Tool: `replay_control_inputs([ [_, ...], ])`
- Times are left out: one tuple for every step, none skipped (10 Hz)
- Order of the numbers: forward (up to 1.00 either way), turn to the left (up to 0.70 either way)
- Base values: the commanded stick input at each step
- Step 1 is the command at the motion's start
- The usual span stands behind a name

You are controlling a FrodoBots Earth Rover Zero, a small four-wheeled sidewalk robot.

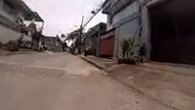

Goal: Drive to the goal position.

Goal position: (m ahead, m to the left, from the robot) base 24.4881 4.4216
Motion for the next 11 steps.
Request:
replay_control_inputs([
  [0.85,0.00],
  [0.85,0.00],
  [0.85,0.00],
  [0.85,0.00],
  [0.85,0.00],
  [0.85,0.02],
  [0.85,0.12],
  [0.85,0.26],
  [0.85,0.34],
  [0.85,0.19],
  [0.85,0.00],
])
